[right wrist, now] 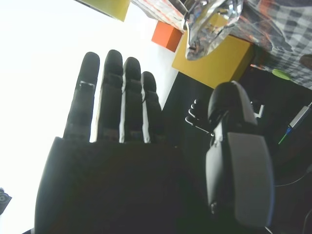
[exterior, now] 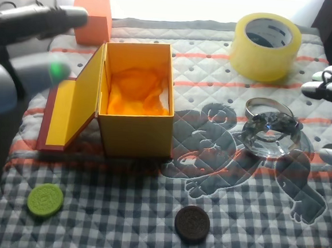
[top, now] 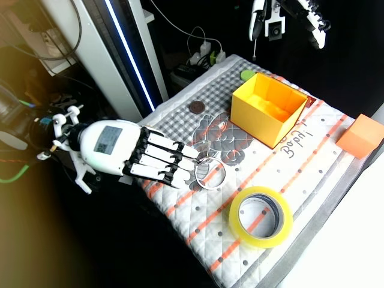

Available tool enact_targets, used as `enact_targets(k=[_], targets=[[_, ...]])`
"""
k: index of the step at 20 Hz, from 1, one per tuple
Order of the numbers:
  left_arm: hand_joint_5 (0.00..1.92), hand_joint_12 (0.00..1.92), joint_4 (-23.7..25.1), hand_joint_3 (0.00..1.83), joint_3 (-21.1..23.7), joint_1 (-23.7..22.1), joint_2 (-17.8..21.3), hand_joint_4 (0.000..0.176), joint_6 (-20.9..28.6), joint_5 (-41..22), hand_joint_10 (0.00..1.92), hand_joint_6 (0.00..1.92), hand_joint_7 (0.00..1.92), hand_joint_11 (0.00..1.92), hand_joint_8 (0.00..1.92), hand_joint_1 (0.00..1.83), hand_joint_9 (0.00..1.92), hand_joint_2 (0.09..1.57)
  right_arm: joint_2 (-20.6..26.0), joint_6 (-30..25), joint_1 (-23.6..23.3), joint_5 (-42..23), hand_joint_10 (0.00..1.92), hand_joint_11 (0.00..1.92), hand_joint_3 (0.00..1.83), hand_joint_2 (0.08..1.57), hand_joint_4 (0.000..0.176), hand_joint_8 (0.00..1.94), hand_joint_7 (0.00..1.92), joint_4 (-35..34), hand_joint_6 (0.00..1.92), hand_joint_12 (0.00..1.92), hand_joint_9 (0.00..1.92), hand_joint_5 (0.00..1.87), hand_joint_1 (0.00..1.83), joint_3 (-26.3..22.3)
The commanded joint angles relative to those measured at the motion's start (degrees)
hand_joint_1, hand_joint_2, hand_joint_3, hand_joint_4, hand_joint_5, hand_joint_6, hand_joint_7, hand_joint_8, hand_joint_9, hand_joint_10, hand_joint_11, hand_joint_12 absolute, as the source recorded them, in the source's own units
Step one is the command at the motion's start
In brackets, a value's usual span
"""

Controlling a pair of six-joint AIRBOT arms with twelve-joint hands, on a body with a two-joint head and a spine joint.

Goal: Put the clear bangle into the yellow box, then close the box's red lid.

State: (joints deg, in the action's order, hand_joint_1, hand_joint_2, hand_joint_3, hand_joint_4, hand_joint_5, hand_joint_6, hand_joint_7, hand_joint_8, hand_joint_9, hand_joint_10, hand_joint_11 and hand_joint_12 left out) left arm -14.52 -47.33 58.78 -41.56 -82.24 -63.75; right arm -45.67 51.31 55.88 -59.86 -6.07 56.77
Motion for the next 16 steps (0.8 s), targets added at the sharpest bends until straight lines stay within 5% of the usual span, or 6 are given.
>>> enact_targets(k=[1, 8, 11, 13, 15, 16], targets=[[0.42, 0.56, 0.07, 0.01, -0.32, -0.77, -0.18, 0.15, 0.47, -6.71, 0.01, 0.0, 0.43, 0.0, 0.0, 0.0, 0.37, 1.3, -0.28, -0.18, -1.18, -7.04, 0.0, 0.07, 0.01, 1.18, 0.0, 0.0, 0.33, -0.6, 0.0, 0.64, 0.3, 0.38, 0.47, 0.39], [0.44, 0.71, -0.05, 0.0, -0.77, -0.8, -0.79, 0.122, 0.77, -5.98, 0.0, 0.0, 0.44, 0.0, 0.0, 0.0, 0.41, 1.33, -8.33, -0.18, -9.22, 2.02, 0.0, 0.04, 0.0, 1.07, 0.126, 0.0, 0.16, 0.91, 0.0, 0.48, 0.15, 0.23, 0.53, 6.21], [0.46, 0.69, 0.01, 0.0, -0.84, -0.81, -0.89, 0.129, 0.91, -5.84, 0.0, 0.0, 0.44, 0.0, 0.0, 0.0, 0.4, 1.32, -11.09, -0.18, -10.2, 7.01, 0.01, 0.05, 0.0, 1.04, 0.083, 0.01, 0.25, 0.86, 0.01, 0.61, 0.28, 0.24, 0.57, 8.88], [0.47, 0.64, 0.06, 0.0, -0.84, -0.81, -0.91, 0.126, 0.98, -5.73, 0.0, 0.0, 0.44, 0.0, 0.0, 0.02, 0.39, 1.32, -11.57, -0.18, -10.22, 8.8, 0.08, 0.27, 0.0, 1.07, 0.003, 0.04, 0.64, 0.61, 0.01, 0.93, 0.66, 0.48, 0.79, 9.58], [0.45, 0.57, 0.06, 0.0, -0.84, -0.8, -0.94, 0.134, 1.05, -5.66, 0.0, 0.0, 0.42, 0.0, 0.0, 0.0, 0.37, 1.32, -11.56, -0.18, -10.21, 9.23, 0.17, 0.52, 0.0, 1.08, 0.0, 0.07, 1.03, 0.39, 0.01, 1.16, 1.0, 0.74, 1.02, 9.74], [0.43, 0.53, 0.06, 0.0, -0.86, -0.8, -0.96, 0.137, 1.09, -5.65, 0.0, 0.0, 0.42, 0.0, 0.0, 0.0, 0.37, 1.32, -11.56, -0.18, -10.21, 9.3, 0.31, 0.65, 0.0, 1.11, 0.0, 0.79, 1.0, 0.36, 0.8, 1.34, 1.13, 0.9, 1.2, 9.78]])
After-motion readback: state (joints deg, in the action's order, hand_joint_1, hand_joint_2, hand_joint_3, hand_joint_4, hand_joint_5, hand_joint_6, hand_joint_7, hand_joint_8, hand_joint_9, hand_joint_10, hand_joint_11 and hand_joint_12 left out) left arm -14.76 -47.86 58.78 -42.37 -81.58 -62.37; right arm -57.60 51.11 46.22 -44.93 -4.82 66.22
